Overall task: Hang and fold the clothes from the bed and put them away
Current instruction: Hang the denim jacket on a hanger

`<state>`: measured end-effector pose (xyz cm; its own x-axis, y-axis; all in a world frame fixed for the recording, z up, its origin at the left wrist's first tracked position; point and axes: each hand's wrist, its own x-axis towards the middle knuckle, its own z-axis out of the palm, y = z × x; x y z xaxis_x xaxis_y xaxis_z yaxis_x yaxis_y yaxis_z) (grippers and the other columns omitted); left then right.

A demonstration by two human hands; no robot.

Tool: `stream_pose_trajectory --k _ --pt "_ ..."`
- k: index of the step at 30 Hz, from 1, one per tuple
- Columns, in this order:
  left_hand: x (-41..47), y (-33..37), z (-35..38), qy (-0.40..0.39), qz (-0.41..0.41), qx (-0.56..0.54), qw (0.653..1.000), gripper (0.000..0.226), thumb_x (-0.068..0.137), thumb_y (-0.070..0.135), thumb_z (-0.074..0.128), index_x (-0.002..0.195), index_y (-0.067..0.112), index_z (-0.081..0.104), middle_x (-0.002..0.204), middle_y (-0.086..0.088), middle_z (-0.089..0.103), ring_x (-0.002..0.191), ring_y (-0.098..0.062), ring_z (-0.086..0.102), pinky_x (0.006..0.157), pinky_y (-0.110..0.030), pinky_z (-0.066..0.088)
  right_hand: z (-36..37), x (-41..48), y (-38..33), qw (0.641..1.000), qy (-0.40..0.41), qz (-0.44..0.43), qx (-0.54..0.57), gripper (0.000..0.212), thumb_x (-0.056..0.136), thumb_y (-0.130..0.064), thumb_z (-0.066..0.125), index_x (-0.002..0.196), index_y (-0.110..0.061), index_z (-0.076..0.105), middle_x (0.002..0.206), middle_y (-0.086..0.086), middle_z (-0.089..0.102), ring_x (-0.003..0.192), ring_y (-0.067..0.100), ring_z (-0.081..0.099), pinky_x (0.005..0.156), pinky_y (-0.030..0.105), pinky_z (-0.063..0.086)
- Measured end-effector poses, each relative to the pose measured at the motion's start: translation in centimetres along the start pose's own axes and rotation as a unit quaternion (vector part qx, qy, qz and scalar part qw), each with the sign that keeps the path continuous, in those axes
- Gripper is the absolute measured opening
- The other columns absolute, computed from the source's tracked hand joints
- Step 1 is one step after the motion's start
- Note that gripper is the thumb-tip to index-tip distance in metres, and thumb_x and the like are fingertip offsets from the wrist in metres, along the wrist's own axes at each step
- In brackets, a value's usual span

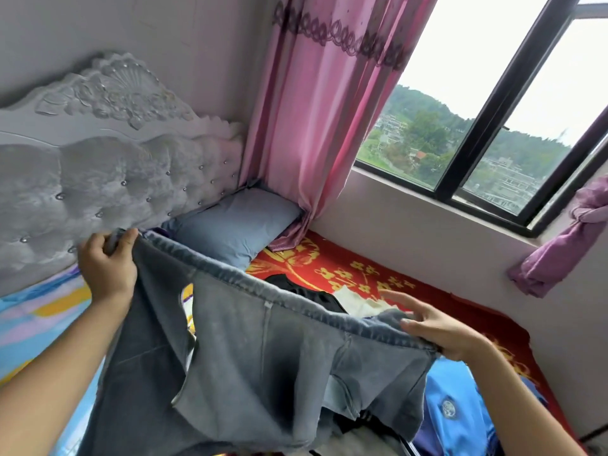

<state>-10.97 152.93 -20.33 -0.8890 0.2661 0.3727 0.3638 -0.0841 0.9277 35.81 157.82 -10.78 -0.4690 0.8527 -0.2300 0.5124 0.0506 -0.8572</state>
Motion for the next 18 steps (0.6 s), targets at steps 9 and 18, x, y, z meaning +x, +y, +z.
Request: stream_pose_trajectory --k 9,18 --pt "1.7 3.0 1.7 -0.05 0.039 -0.009 0.998 0.033 0.087 0.02 0.066 0.082 -0.011 0.056 0.085 -0.034 0.059 0.079 -0.042 0.053 0.069 -0.04 0.033 0.6 0.1 0.8 0.966 -0.013 0.014 -0.257 0.013 0.082 -0.013 0.067 0.086 -0.025 0.066 0.079 -0.024 0.06 0.07 -0.009 0.053 0.068 0.008 0.038" --pt "-4.8 1.2 3.9 -0.184 0.052 -0.02 0.981 0.026 0.084 0.011 0.069 0.071 0.007 0.046 0.065 -0.006 0.042 0.058 -0.014 0.036 0.054 -0.02 0.027 7.9 2.2 10.4 0.762 -0.091 0.041 -0.64 0.022 0.08 -0.028 0.059 0.098 -0.018 0.065 0.124 0.006 0.045 0.124 0.021 0.033 0.09 0.036 0.029"
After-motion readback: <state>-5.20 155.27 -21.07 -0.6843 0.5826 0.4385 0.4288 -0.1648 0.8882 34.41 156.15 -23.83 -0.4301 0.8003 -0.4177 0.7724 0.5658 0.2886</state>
